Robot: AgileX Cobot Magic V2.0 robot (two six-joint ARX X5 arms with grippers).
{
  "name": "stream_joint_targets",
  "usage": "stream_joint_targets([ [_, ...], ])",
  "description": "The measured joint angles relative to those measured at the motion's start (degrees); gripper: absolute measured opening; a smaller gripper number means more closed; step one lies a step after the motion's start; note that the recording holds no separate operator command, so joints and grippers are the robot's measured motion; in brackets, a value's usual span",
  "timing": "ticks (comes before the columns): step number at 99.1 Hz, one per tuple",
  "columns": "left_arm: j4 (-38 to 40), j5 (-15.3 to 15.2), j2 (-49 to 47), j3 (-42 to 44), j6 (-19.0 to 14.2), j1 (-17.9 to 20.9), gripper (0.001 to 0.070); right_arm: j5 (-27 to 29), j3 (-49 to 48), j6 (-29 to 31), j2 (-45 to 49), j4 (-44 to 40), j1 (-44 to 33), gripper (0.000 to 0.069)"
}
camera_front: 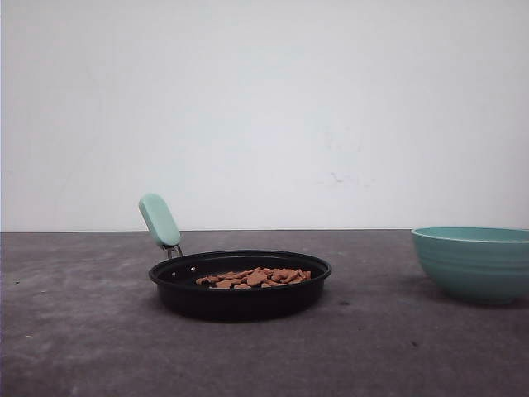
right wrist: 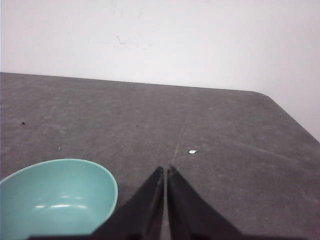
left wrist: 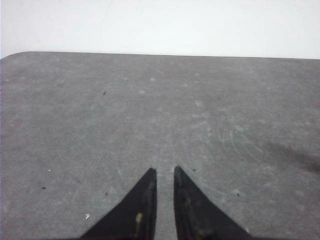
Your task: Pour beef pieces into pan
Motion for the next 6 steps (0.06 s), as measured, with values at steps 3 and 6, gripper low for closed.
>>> stream_joint_targets([
  [3,0.0,0.0,0.0,0.0,0.0,0.0,0.0037,0.0,0.0,0.0,0.0,0.0,0.0,0.0007],
  [6,0.0,0.0,0.0,0.0,0.0,0.0,0.0037,0.0,0.0,0.0,0.0,0.0,0.0,0.0007],
])
